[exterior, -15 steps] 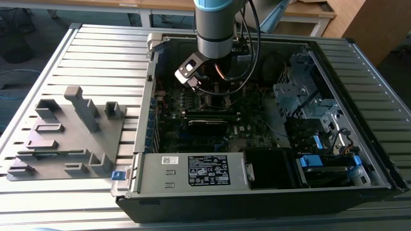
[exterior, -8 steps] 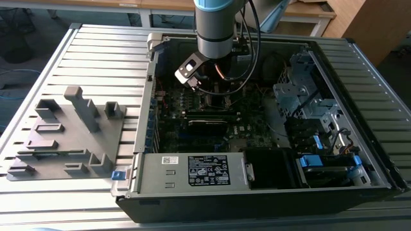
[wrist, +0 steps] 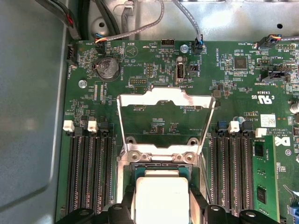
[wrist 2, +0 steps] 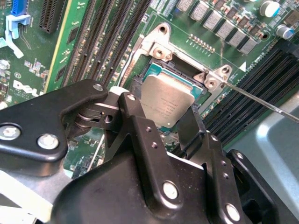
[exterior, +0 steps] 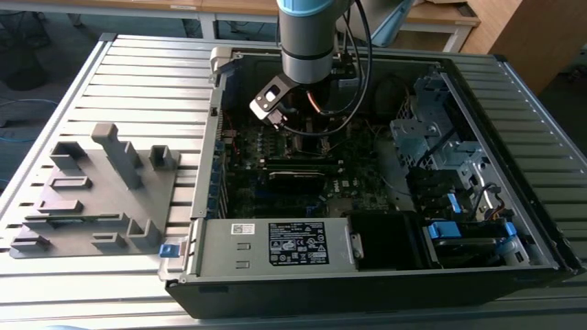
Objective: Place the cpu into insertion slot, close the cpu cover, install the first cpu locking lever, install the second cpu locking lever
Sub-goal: 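Place the cpu into insertion slot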
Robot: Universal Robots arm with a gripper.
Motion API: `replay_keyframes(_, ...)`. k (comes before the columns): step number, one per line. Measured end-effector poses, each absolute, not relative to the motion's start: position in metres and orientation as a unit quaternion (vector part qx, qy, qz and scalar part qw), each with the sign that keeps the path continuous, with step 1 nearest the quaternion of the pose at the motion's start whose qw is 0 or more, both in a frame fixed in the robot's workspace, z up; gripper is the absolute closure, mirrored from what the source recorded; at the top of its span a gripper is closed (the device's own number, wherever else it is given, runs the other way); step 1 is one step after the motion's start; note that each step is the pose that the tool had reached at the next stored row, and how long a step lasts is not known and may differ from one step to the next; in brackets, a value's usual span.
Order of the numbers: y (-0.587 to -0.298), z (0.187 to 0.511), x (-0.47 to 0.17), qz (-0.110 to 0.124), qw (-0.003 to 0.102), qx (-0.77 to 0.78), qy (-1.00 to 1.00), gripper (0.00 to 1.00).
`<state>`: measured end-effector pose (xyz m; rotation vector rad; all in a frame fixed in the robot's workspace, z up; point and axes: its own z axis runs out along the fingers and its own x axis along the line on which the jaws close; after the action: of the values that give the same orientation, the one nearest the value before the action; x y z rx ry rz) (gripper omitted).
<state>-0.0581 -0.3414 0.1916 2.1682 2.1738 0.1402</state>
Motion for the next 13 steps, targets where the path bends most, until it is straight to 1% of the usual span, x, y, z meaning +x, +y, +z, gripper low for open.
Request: replay_keyframes(13, -0.3415, 0.1923, -0.0582, 0.045, 0.034, 0.706, 0.706, 0.46)
